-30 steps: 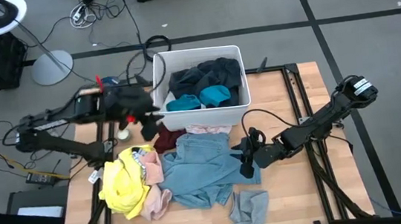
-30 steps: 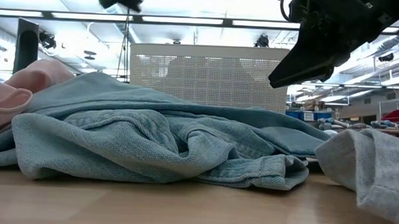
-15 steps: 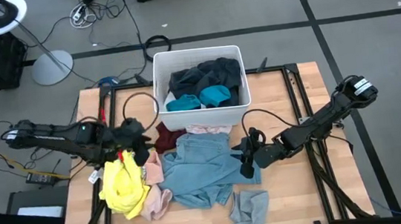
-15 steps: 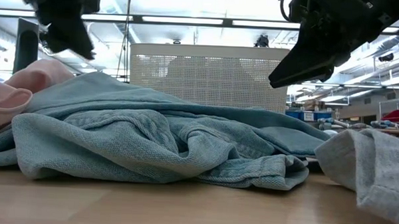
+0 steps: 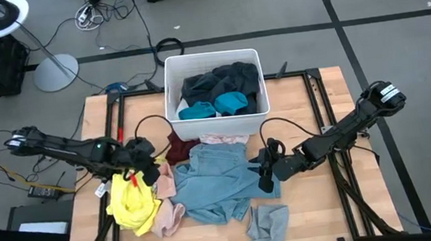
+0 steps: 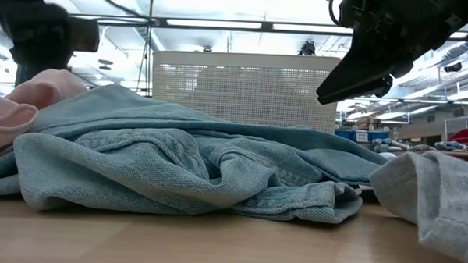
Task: Sort clothes
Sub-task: Put the pink sock into the white laundry bin
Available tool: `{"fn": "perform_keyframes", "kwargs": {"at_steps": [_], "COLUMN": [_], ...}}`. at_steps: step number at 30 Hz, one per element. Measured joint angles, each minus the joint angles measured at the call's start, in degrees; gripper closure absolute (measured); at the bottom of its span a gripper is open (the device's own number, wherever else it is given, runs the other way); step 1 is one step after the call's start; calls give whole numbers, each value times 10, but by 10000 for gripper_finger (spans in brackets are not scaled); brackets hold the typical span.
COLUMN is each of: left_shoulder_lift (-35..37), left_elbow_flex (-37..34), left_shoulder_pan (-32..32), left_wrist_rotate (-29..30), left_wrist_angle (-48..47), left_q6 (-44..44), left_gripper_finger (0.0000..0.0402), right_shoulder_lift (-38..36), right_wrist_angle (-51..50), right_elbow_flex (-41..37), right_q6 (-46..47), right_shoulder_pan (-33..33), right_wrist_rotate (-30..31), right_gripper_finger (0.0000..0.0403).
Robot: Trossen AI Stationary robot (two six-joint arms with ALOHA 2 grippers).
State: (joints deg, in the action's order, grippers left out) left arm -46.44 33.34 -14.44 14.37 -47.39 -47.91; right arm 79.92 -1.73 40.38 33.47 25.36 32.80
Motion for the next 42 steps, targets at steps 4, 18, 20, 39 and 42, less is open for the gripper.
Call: {"fn": "perform_keyframes", "kwargs": {"at_steps": [4, 18, 20, 39, 42], "left_shoulder_lift": [0, 1, 1, -119, -162], "left_elbow_flex": [-27, 66, 102, 441, 497], "left_shoulder_pan": [0, 0, 0, 133, 177], "left_wrist_rotate": [-58, -45, -29, 90, 80], "left_wrist_angle": [19, 23, 18, 110, 142], "left_q6": [-24, 15, 33, 375, 424], "left_gripper_finger": [268, 399, 399, 401, 401], "right_shoulder_lift": [0, 0, 0, 0, 0], "right_wrist_angle": [0, 0, 0, 3, 7], "right_elbow_flex": [0, 0, 0, 0, 0], "right_q6": [0, 0, 0, 0, 0], "right_shoulder_pan": [0, 0, 0, 0, 0], "right_wrist_rotate": [0, 0, 0, 0, 0], "right_gripper_finger": [277, 277, 277, 277, 277]}}
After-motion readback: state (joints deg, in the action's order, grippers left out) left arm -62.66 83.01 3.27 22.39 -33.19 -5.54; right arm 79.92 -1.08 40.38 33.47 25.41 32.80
